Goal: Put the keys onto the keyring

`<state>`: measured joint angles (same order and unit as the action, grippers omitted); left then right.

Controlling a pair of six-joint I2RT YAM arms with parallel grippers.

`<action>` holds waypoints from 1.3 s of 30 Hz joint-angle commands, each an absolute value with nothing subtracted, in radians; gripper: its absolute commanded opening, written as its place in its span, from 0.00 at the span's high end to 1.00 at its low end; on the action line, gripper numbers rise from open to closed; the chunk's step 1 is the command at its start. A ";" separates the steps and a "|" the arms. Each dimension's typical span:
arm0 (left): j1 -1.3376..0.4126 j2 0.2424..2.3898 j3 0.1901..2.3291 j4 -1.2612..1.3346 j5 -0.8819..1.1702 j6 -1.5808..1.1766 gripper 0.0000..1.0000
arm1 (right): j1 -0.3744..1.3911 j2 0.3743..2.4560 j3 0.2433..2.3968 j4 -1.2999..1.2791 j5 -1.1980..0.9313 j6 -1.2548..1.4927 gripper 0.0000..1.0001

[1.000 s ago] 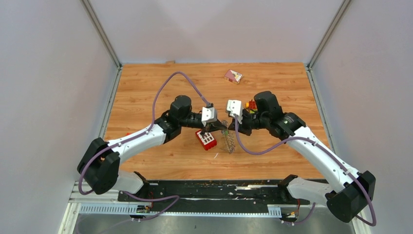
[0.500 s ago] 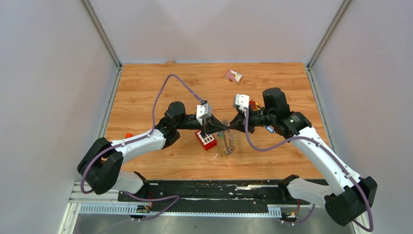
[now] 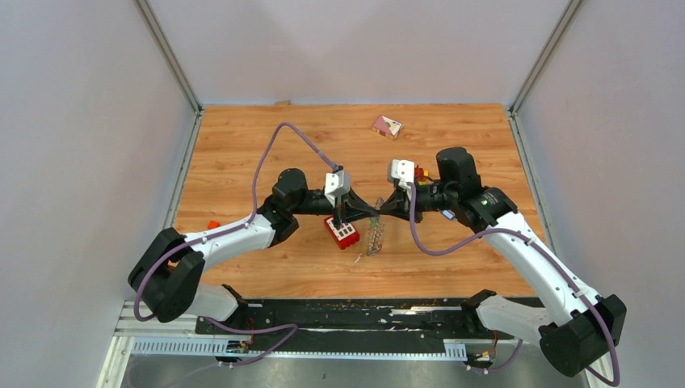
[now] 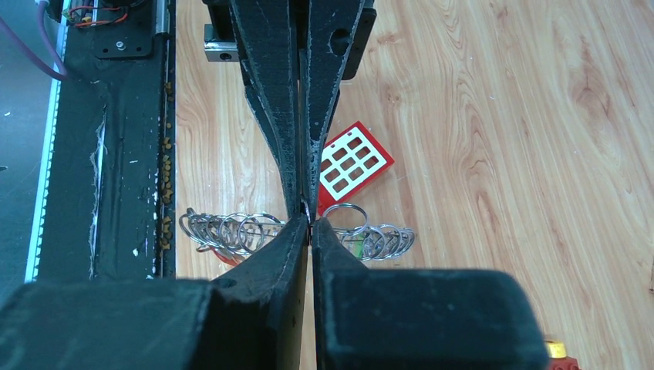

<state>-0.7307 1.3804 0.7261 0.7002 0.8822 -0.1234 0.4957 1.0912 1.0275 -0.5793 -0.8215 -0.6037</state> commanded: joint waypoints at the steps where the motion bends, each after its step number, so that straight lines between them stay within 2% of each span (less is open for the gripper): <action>1: -0.732 1.345 0.732 0.785 0.920 -0.138 1.00 | 0.489 1.071 1.013 -0.549 -0.839 -0.651 0.93; 13: -0.724 1.338 0.726 0.776 0.922 -0.124 1.00 | 0.480 1.084 1.031 -0.605 -0.873 -0.698 0.89; 20: -0.723 1.339 0.727 0.773 0.922 -0.123 1.00 | 0.480 1.090 1.038 -0.611 -0.887 -0.700 0.94; 39: -0.723 1.347 0.727 0.781 0.920 -0.133 1.00 | 0.482 1.118 1.029 -0.554 -0.924 -0.641 0.90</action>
<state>-0.7223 1.3804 0.7204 0.6998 0.9035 -0.1253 0.4828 1.1133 1.0176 -0.6010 -0.8879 -0.6445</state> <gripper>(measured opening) 0.006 0.110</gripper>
